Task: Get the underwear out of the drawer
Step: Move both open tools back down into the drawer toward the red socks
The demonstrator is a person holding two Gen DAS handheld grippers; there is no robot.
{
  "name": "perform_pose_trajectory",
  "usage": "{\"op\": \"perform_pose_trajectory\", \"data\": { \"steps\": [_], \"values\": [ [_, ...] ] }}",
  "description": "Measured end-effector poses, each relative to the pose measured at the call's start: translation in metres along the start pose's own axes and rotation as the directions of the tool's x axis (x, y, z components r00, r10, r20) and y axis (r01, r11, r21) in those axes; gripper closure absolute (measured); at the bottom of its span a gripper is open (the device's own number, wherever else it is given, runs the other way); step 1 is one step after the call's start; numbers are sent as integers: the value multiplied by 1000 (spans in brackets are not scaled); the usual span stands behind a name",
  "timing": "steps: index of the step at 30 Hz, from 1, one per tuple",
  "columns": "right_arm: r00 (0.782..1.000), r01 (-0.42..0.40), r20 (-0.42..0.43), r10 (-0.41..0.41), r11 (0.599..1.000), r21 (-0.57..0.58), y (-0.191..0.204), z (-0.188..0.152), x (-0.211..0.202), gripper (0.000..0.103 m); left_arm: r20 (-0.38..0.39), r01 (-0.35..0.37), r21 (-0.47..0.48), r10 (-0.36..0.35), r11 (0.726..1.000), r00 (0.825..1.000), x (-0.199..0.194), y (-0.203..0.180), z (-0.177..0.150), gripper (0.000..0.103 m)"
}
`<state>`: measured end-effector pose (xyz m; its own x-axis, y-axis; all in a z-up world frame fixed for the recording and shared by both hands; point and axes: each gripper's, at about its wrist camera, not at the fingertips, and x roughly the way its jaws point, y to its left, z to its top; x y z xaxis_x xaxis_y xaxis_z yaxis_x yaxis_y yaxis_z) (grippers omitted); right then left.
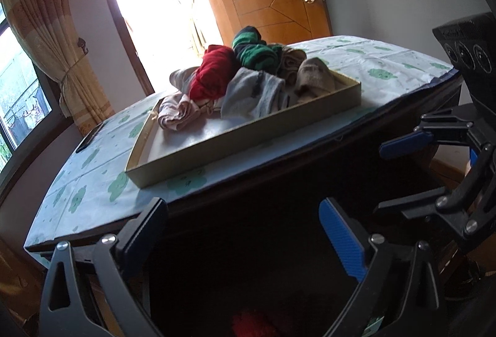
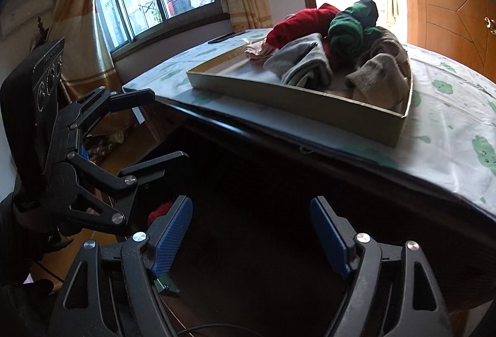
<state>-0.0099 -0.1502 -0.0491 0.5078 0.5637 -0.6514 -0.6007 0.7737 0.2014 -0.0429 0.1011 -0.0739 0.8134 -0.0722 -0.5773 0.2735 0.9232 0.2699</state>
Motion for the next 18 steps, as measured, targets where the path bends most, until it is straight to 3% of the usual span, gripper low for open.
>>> {"op": "perform_pose_trajectory", "data": {
  "steps": [6, 14, 18],
  "values": [
    [993, -50, -104, 51, 999, 5, 10, -6, 24, 23, -125, 30, -44, -36, 999, 992, 7, 17, -32, 3],
    [966, -96, -246, 83, 995, -40, 32, -13, 51, 23, -297, 93, -121, -126, 988, 946, 30, 28, -69, 3],
    [950, -111, -298, 92, 993, -47, 36, -12, 65, 23, -344, 115, -135, -155, 984, 926, 37, 31, -77, 5]
  ]
}}
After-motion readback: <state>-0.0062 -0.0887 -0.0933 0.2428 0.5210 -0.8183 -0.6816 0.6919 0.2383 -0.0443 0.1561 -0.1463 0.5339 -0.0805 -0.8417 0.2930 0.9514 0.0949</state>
